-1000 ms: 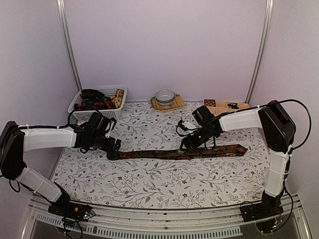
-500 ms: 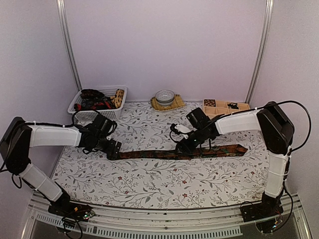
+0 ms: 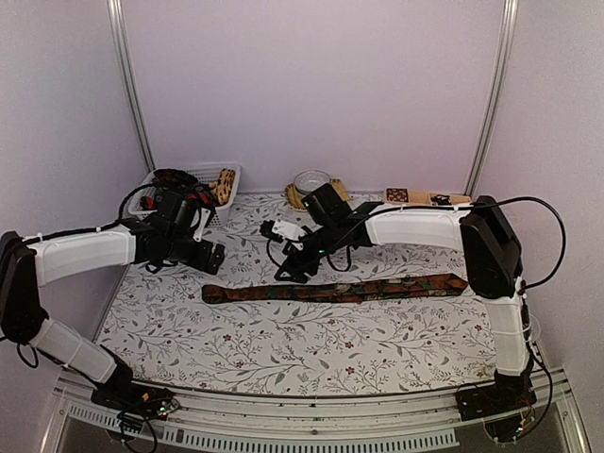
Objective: Roll the ties
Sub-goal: Smooth out the tie at the center of the board.
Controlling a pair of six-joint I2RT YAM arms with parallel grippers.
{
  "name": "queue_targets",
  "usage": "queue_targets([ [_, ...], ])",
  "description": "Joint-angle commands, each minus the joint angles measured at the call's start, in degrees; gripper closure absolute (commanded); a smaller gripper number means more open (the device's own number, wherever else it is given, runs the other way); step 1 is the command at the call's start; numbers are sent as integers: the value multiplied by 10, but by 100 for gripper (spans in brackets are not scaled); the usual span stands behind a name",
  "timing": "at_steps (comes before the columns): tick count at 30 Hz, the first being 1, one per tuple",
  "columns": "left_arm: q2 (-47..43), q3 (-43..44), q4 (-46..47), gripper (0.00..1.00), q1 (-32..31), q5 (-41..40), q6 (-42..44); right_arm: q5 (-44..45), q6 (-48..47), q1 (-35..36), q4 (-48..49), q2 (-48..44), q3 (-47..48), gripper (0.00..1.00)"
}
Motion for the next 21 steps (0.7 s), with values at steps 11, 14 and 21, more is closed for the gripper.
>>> queue_targets([
  [11,-83,-24,-18,0,19,108,-13,0,8,25,-79,164,76,18],
  [14,-89,-26,-22,0,19,111,-12,20,15,25,-102,183,93,19],
  [21,-92,-27,-26,0,20,112,-8,-20,32,25,-127,185,95,39],
])
